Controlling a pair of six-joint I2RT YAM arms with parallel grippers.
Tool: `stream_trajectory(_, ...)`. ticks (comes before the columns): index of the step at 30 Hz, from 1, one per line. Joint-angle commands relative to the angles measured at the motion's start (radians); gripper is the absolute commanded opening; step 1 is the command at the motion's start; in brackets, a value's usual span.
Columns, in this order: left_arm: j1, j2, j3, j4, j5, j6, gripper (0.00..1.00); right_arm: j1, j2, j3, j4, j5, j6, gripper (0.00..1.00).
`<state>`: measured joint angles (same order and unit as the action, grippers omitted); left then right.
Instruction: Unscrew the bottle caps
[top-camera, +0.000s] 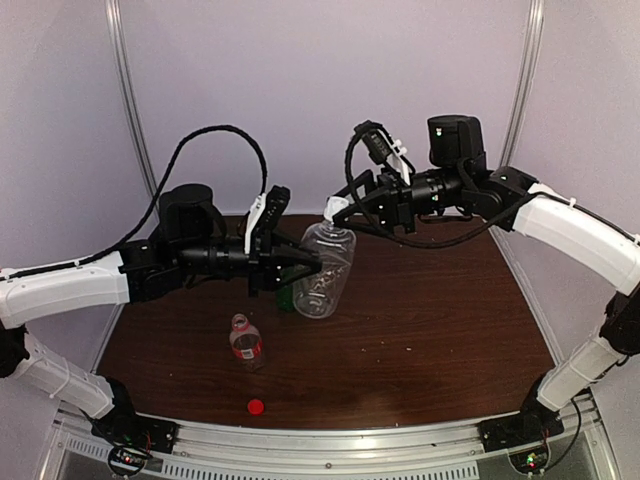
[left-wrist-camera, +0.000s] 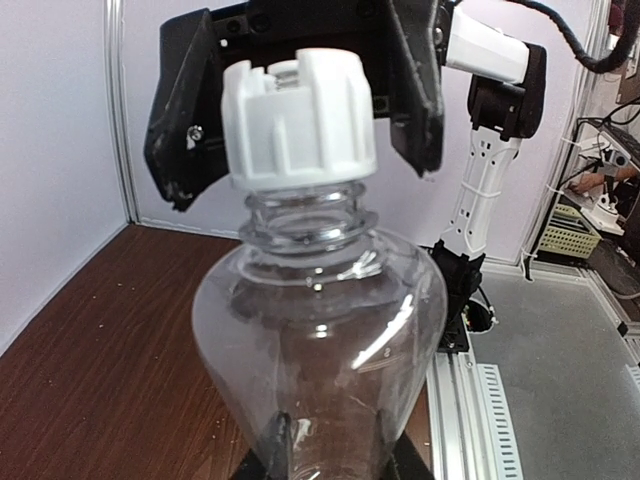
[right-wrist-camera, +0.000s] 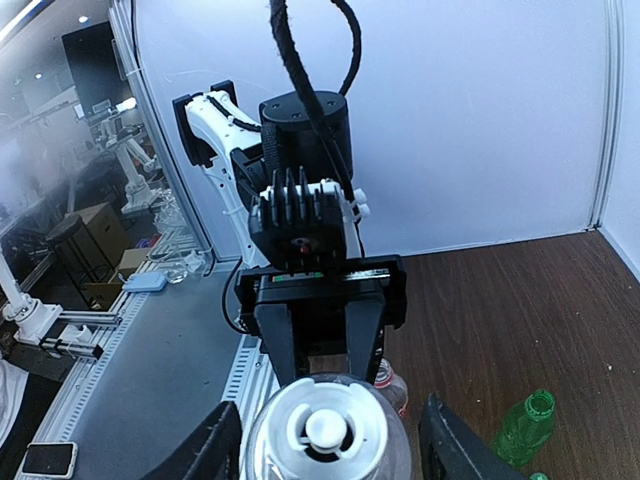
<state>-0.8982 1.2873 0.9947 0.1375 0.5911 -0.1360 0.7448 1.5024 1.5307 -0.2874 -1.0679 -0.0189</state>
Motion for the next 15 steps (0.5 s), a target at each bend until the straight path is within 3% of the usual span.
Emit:
stream_trajectory(1,0.006,-0.007,0.02,0.043,-0.043,0.016,0.04,-0.002,-0.058,-0.015,0.023,0.044,0.018,0.63)
stream_trajectory(8,0.005,0.007,0.034,0.036,-0.117,0.01,0.04,0.001,-0.106,-0.028,0.037,0.198,0.115,0.69)
stream_trajectory(15,0.005,0.016,0.042,0.041,-0.2,0.0,0.04,0.071,-0.15,-0.062,0.086,0.644,0.329,0.71)
